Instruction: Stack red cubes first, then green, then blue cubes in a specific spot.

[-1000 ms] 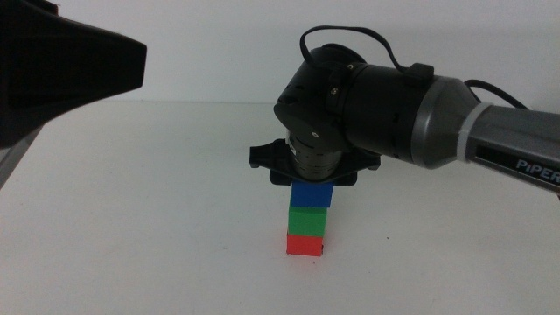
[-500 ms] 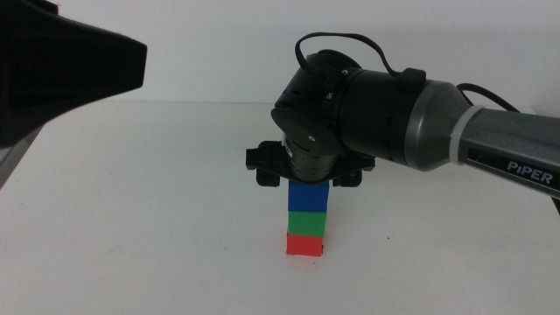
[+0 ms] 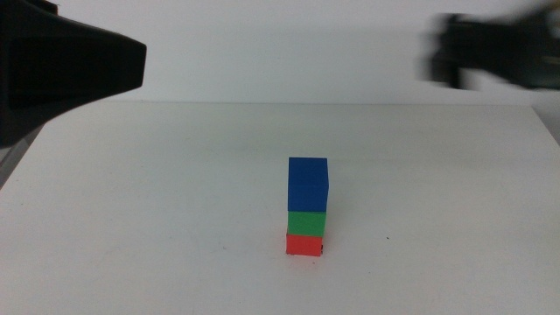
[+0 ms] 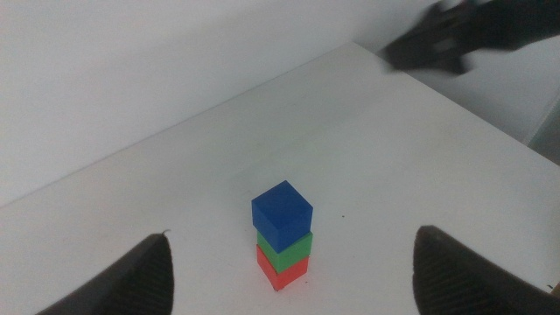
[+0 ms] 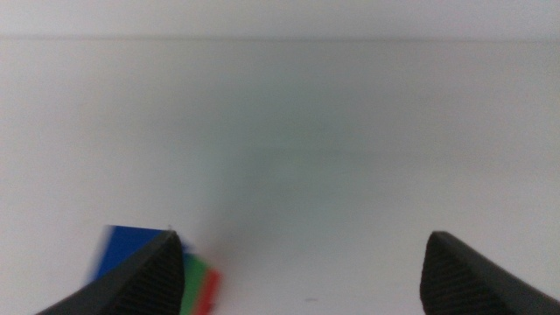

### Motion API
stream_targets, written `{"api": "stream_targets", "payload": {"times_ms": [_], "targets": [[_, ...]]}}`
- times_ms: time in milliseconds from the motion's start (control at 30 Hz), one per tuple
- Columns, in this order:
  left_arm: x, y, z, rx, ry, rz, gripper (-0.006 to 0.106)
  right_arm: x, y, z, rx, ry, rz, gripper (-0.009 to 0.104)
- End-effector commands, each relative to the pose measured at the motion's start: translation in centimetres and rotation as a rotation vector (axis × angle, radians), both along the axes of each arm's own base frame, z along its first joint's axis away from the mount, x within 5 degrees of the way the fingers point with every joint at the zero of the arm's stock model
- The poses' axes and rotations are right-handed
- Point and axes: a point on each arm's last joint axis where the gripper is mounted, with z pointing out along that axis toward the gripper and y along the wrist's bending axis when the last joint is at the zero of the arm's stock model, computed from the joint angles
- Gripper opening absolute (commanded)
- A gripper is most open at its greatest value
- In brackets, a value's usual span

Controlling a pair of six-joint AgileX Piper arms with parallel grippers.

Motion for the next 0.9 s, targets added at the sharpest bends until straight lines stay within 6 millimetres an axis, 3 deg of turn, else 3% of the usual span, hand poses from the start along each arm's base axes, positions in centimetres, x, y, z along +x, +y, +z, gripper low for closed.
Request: {"api": "stream_targets", "payload": {"times_ms": [0, 100, 200, 300, 733, 867], "targets": [[0.0, 0.1, 0.0, -0.010, -0.010, 0.006, 0.094, -1.7, -4.0, 0.0, 0.014, -0.073, 0.017, 0.086], [0.0, 0.1, 0.0, -0.010, -0.010, 0.006, 0.094, -3.5, -7.6, -1.5, 0.013, -0.161, 0.060, 0.086], [0.0, 0.1, 0.0, -0.010, -0.010, 0.006, 0.094, -4.7, -9.4, -2.8, 0.017, -0.211, 0.059, 0.086], [0.0, 0.1, 0.0, -0.010, -0.010, 0.006, 0.094, -5.1, -9.4, -3.7, 0.022, -0.225, 0.092, 0.086], [0.1, 0.1, 0.0, -0.001, -0.012, 0.011, 0.094, -5.1, -9.4, -3.5, 0.037, -0.248, 0.081, 0.086], [0.7, 0.2, -0.8, 0.041, -0.053, 0.044, 0.094, -5.1, -9.4, -3.5, 0.037, -0.248, 0.081, 0.086]]}}
